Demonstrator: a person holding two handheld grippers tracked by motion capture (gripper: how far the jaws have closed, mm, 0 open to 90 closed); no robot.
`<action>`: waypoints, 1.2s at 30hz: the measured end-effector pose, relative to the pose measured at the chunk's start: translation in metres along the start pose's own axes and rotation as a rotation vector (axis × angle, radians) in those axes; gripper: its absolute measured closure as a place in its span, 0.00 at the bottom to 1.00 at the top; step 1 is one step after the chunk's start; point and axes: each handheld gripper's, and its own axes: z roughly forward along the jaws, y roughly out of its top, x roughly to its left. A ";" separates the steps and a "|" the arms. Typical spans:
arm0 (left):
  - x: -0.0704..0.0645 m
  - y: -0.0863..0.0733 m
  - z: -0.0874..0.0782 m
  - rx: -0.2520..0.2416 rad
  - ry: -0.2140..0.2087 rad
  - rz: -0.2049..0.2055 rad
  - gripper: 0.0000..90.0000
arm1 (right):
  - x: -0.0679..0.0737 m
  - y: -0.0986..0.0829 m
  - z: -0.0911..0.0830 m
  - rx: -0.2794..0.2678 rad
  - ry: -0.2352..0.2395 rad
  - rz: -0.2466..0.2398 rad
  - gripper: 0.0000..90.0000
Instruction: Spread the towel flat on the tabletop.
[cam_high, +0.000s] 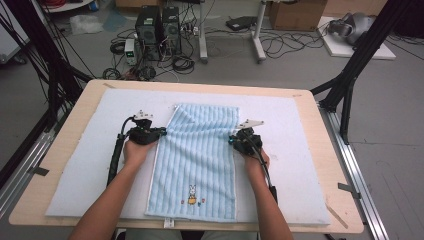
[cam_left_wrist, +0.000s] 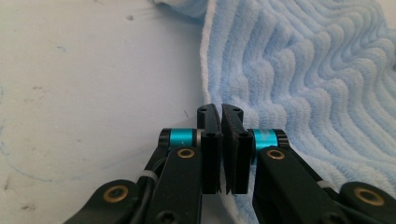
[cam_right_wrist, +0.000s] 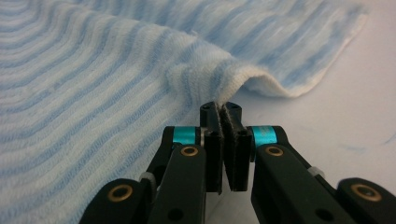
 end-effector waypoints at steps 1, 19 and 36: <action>0.001 0.001 0.001 0.008 -0.002 -0.005 0.95 | -0.003 0.003 0.003 0.001 -0.008 0.009 0.98; 0.005 0.005 -0.002 -0.006 -0.019 -0.029 0.49 | -0.016 0.017 0.010 -0.022 -0.075 0.075 0.66; -0.024 -0.026 -0.053 -0.066 -0.105 0.073 0.49 | 0.021 -0.017 -0.051 -0.046 0.068 -0.023 0.52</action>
